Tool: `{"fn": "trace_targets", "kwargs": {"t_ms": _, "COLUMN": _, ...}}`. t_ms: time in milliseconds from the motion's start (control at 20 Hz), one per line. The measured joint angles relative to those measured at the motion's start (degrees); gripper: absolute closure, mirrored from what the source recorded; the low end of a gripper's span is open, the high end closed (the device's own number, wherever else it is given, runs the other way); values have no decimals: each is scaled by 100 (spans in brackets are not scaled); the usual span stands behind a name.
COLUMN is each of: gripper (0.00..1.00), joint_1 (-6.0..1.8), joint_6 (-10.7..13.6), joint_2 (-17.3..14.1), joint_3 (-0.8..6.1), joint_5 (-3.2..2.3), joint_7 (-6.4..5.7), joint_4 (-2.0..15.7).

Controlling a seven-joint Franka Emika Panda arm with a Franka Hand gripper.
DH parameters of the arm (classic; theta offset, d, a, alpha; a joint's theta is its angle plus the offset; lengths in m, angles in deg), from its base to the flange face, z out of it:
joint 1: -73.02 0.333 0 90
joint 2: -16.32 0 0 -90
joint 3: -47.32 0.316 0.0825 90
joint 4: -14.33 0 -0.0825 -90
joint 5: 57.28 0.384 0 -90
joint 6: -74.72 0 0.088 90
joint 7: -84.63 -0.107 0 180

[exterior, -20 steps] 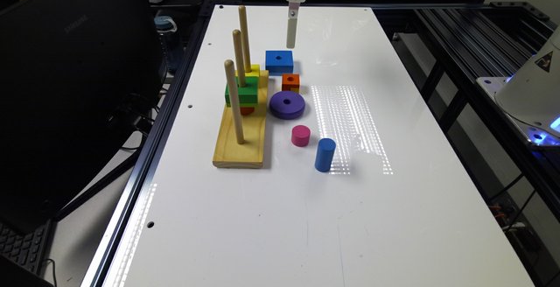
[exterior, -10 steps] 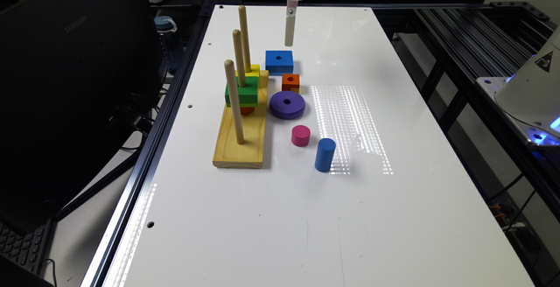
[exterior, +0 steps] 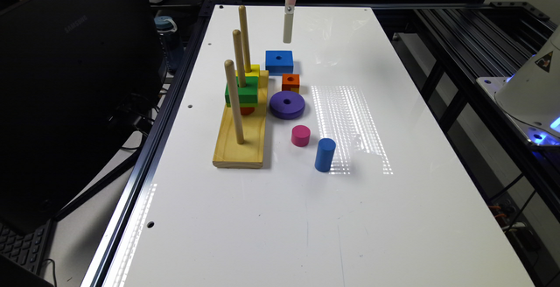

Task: Pick up blue block.

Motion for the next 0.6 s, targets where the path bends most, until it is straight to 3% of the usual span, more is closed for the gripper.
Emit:
{"fn": "trace_targets", "kwargs": {"t_ms": 150, "gripper": 0, "joint_1": -21, "joint_6": 0, "joint_2": 0, "joint_3": -5, "joint_5": -2, "joint_7": 15, "joint_4": 4}}
{"fn": "trace_targets", "kwargs": {"t_ms": 300, "gripper": 0, "joint_1": -108, "joint_6": 0, "joint_2": -1, "joint_3": -7, "joint_5": -4, "joint_7": 107, "joint_4": 4}}
{"fn": "trace_targets", "kwargs": {"t_ms": 600, "gripper": 0, "joint_1": -117, "joint_6": -9, "joint_2": -49, "joint_3": 2, "joint_5": -4, "joint_7": 114, "joint_4": 8}}
